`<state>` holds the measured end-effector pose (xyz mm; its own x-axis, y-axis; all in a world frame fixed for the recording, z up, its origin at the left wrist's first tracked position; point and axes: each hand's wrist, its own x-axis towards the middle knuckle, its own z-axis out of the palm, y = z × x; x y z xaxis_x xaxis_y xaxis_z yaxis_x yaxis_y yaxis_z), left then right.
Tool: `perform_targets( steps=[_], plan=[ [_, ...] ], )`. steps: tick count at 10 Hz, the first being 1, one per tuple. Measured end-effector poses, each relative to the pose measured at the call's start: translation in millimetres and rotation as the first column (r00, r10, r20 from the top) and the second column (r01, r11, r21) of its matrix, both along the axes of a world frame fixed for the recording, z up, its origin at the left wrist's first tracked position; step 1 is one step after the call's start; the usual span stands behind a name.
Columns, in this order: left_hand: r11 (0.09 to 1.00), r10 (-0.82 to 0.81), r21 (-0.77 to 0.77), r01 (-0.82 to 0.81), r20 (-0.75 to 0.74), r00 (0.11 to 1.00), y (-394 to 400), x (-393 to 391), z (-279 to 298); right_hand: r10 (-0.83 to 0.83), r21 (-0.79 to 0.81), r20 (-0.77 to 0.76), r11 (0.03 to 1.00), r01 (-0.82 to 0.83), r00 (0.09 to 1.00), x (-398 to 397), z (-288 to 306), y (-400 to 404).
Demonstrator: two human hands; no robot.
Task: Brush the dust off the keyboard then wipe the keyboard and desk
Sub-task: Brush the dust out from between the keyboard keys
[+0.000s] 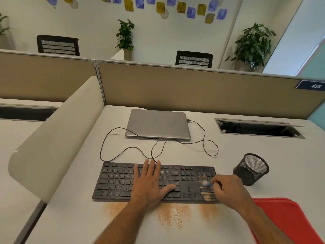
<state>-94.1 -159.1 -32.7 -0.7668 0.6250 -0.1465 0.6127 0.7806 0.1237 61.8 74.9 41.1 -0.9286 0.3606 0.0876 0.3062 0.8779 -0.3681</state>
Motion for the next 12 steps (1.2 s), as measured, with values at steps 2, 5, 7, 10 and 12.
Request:
perform_targets(
  steps=[2,5,7,10,12],
  plan=[
    [1.000,-0.001,0.003,0.001,-0.002,1.000,-0.8,0.2,-0.3,-0.051,-0.023,-0.101,0.999,0.049,0.994,-3.9,3.6,0.1],
    [1.000,0.001,-0.003,-0.001,-0.006,1.000,-0.1,0.7,-0.3,-0.047,-0.032,-0.061,0.998,0.045,0.997,-0.5,4.7,6.0],
    [1.000,0.004,-0.005,-0.004,-0.011,1.000,0.0,0.4,-0.4,0.091,-0.148,0.058,0.986,-0.082,0.994,3.0,5.1,-2.1],
    [1.000,0.003,-0.011,-0.003,-0.014,1.000,-0.1,0.5,-0.2,0.121,-0.195,-0.036,0.973,-0.126,0.992,10.6,5.5,0.4],
    [1.000,-0.001,-0.011,0.001,-0.010,1.000,-0.1,0.3,0.1,0.148,-0.211,-0.063,0.965,-0.158,0.987,15.6,1.7,1.0]
  ],
)
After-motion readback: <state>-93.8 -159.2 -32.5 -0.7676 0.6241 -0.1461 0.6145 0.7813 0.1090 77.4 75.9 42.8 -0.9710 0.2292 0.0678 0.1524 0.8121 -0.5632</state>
